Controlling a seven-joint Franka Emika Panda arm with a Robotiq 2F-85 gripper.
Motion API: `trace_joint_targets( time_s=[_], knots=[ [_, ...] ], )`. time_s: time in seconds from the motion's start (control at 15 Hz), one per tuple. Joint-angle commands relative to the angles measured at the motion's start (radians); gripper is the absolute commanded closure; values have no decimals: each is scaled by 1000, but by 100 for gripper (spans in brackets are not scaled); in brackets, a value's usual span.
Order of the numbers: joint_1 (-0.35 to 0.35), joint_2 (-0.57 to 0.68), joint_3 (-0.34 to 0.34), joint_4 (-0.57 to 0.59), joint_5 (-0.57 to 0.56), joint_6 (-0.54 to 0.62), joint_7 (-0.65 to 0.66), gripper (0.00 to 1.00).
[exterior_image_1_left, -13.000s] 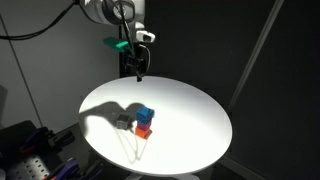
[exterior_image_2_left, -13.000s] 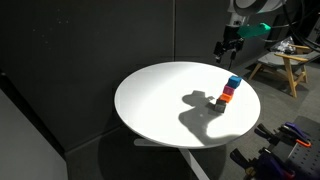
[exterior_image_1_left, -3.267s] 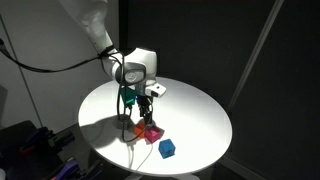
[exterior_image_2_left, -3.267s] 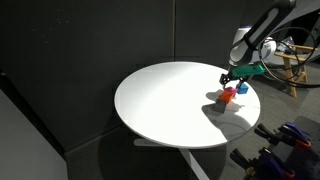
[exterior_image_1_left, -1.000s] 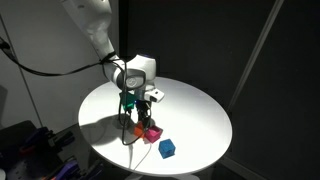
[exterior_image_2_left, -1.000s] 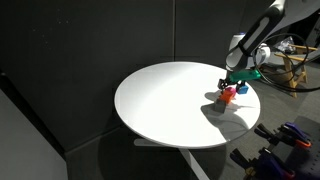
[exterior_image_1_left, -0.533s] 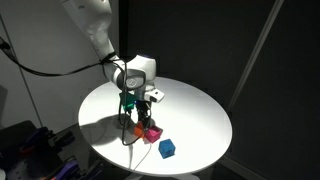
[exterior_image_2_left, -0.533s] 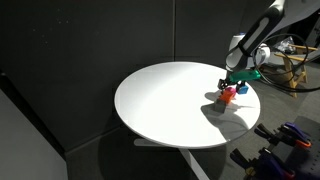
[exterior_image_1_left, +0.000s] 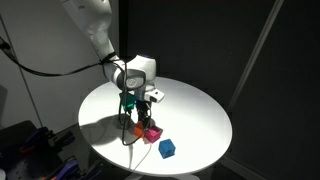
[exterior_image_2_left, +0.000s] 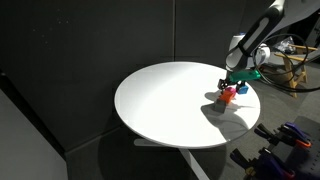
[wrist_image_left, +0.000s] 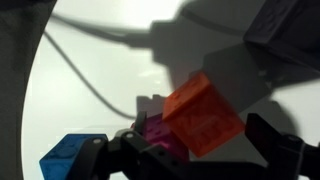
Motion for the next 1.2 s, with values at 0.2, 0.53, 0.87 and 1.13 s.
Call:
trace_joint_targets(
  time_s=[0.2, 0.53, 0.87, 1.13],
  knots=[
    [4, -3, -6, 8, 10, 1, 3, 0],
    [9, -32, -12, -6, 3, -9, 7, 0],
    [11, -38, -12, 0, 2, -14, 10, 0],
    [25, -29, -15, 9, -3, -17, 24, 0]
  ],
)
